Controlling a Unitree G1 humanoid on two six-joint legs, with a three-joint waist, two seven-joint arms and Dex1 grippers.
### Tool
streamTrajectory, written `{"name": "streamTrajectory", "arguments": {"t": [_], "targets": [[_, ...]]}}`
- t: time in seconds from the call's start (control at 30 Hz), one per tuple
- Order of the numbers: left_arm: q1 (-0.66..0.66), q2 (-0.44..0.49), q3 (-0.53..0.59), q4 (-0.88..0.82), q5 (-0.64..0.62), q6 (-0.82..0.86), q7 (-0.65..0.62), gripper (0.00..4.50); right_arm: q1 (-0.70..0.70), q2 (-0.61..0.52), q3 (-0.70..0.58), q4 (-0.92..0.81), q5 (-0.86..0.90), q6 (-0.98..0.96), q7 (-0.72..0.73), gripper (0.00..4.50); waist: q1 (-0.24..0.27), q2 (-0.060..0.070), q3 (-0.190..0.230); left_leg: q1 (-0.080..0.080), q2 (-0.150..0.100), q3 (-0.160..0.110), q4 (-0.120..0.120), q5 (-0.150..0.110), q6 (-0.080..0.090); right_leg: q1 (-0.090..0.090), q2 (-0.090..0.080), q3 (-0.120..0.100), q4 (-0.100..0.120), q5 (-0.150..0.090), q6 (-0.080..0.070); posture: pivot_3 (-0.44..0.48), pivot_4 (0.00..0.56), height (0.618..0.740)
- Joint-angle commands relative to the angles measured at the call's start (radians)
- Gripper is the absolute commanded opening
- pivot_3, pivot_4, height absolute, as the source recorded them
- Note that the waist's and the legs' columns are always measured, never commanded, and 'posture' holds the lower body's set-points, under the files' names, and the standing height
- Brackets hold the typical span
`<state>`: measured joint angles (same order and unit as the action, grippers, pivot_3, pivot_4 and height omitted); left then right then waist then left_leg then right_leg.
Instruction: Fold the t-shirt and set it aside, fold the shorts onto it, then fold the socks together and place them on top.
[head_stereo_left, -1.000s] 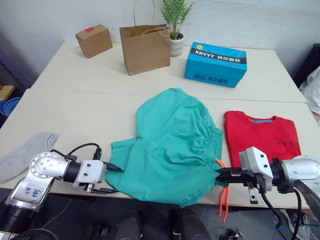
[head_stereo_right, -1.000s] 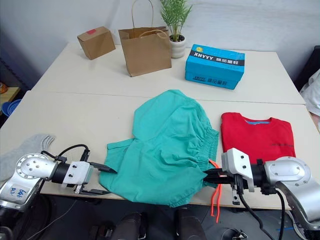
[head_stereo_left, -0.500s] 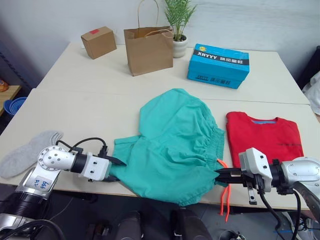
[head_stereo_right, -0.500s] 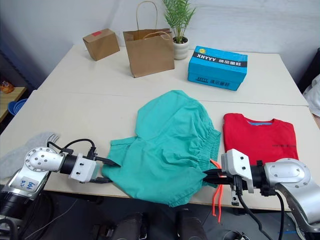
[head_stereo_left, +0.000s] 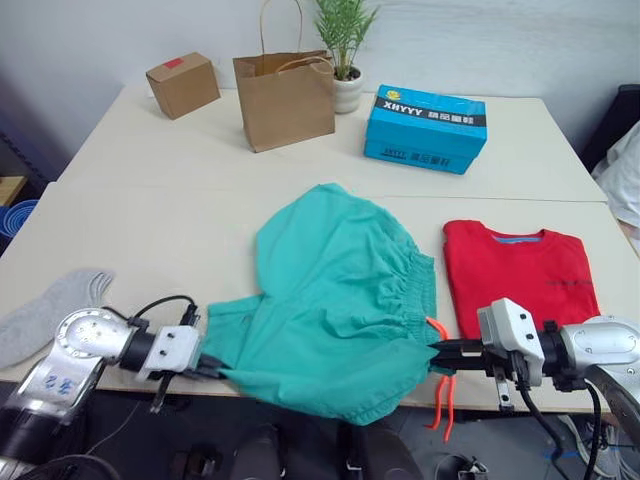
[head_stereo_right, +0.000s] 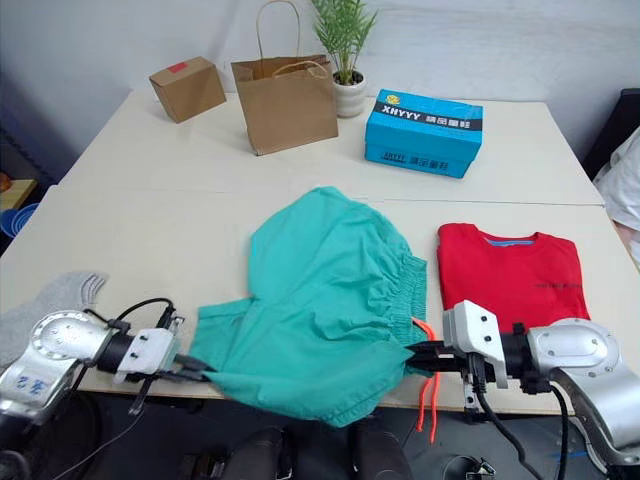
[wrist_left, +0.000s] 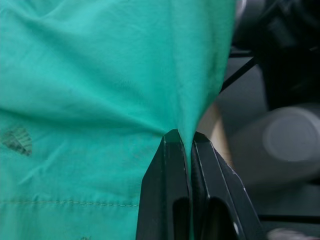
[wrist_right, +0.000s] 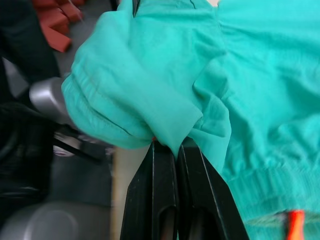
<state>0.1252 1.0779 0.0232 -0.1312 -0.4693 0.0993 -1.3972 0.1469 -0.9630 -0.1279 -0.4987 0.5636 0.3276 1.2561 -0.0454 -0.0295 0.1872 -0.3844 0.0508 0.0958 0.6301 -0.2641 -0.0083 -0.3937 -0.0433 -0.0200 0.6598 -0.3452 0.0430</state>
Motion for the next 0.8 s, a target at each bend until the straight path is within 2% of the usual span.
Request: {"name": "streamTrajectory", "arguments": {"t": [0.03, 0.1, 0.17, 0.27, 0.33, 0.47, 0.53, 0.57, 0.6, 0.67, 0.7, 0.77, 0.8], "targets": [[0.156, 0.123, 0.158, -0.193, -0.182, 0.291, -0.043, 0.02, 0.043, -0.055, -0.034, -0.060, 0.047, 0.057, 0.038, 0.00, -0.002, -0.001, 0.000, 0.000, 0.000, 0.000, 0.001, 0.000, 0.000, 0.000, 0.000, 0.000, 0.000, 0.000, 0.000, 0.000, 0.150, 0.740], [0.183, 0.135, 0.225, -0.235, -0.252, 0.386, -0.020, 0.02, 0.043, -0.081, -0.023, -0.057, 0.038, 0.071, 0.049, 0.00, 0.003, 0.001, 0.001, 0.001, -0.001, 0.000, 0.001, 0.000, 0.000, 0.002, -0.002, 0.000, 0.000, 0.000, 0.000, 0.000, 0.150, 0.740], [0.133, 0.107, 0.273, -0.239, -0.328, 0.465, 0.027, 0.02, -0.003, -0.076, -0.004, -0.025, 0.012, 0.048, 0.052, 0.00, 0.015, 0.001, 0.001, 0.001, -0.002, 0.000, 0.001, 0.002, 0.001, 0.002, -0.003, 0.000, -0.001, 0.000, 0.000, 0.000, 0.150, 0.740], [-0.056, 0.058, 0.288, -0.167, -0.377, 0.518, 0.106, 0.02, -0.179, -0.018, 0.020, 0.079, -0.019, -0.020, 0.032, 0.00, 0.019, 0.000, 0.002, 0.001, -0.002, 0.000, 0.001, 0.005, 0.001, 0.002, -0.002, 0.000, -0.002, -0.002, -0.005, 0.000, 0.150, 0.740], [-0.219, 0.021, 0.267, -0.072, -0.341, 0.504, 0.157, 0.02, -0.339, 0.024, 0.025, 0.171, -0.036, -0.059, 0.016, 0.00, 0.018, 0.000, 0.002, 0.001, -0.002, 0.000, 0.001, 0.006, 0.001, 0.002, -0.002, 0.000, -0.003, -0.001, -0.005, 0.000, 0.150, 0.740], [-0.753, -0.150, 0.189, 0.304, -0.082, 0.248, 0.410, 0.02, -0.933, 0.260, -0.025, 0.624, -0.219, -0.414, -0.296, 0.00, 0.010, 0.001, 0.007, -0.003, -0.003, 0.001, 0.003, 0.009, 0.000, -0.002, 0.002, 0.000, -0.002, 0.008, 0.000, 0.000, 0.150, 0.740], [-0.998, -0.229, 0.180, 0.518, 0.040, 0.059, 0.551, 0.02, -1.174, 0.292, -0.012, 0.891, -0.368, -0.582, -0.474, 0.00, 0.014, 0.000, 0.008, -0.006, -0.003, 0.002, 0.003, 0.012, -0.002, -0.007, 0.003, 0.001, 0.000, 0.012, 0.002, 0.000, 0.150, 0.740], [-1.127, -0.256, 0.180, 0.628, 0.100, -0.066, 0.621, 0.02, -1.287, 0.300, -0.011, 1.018, -0.427, -0.667, -0.570, 0.00, 0.016, -0.002, 0.007, -0.009, -0.003, 0.002, 0.002, 0.016, -0.009, -0.010, 0.003, 0.001, 0.000, 0.012, 0.002, 0.000, 0.150, 0.740], [-1.234, -0.271, 0.182, 0.715, 0.126, -0.122, 0.651, 0.02, -1.378, 0.304, -0.007, 1.118, -0.465, -0.729, -0.635, 0.00, 0.016, -0.002, 0.007, -0.013, -0.003, 0.005, 0.003, 0.016, -0.009, -0.016, 0.003, 0.002, 0.002, 0.011, 0.003, 0.000, 0.150, 0.740], [-1.393, -0.265, 0.174, 0.839, 0.190, -0.279, 0.674, 0.02, -1.505, 0.305, -0.009, 1.247, -0.512, -0.835, -0.731, 0.00, 0.016, -0.004, 0.007, -0.026, -0.001, 0.004, 0.005, 0.016, -0.010, -0.028, 0.003, 0.001, 0.005, 0.010, 0.003, 0.000, 0.150, 0.740], [-1.445, -0.260, 0.180, 0.863, 0.186, -0.333, 0.636, 0.02, -1.535, 0.304, -0.005, 1.284, -0.522, -0.877, -0.737, 0.00, 0.015, -0.005, 0.006, -0.036, -0.002, 0.006, 0.007, 0.015, -0.010, -0.038, 0.003, 0.001, 0.006, 0.011, 0.003, 0.000, 0.150, 0.740], [-1.496, -0.255, 0.190, 0.888, 0.164, -0.387, 0.561, 0.02, -1.560, 0.301, 0.006, 1.334, -0.535, -0.935, -0.735, 0.00, 0.010, -0.004, 0.006, -0.040, -0.003, 0.013, 0.006, 0.010, -0.005, -0.049, -0.001, -0.001, 0.016, 0.011, 0.004, 0.000, 0.150, 0.740], [-1.472, -0.246, 0.194, 0.856, 0.137, -0.404, 0.490, 0.02, -1.533, 0.302, 0.013, 1.331, -0.528, -0.947, -0.704, 0.00, 0.005, -0.004, 0.006, -0.039, -0.003, 0.015, 0.007, 0.006, -0.003, -0.051, -0.002, -0.004, 0.019, 0.011, 0.004, 0.000, 0.150, 0.740]]}}
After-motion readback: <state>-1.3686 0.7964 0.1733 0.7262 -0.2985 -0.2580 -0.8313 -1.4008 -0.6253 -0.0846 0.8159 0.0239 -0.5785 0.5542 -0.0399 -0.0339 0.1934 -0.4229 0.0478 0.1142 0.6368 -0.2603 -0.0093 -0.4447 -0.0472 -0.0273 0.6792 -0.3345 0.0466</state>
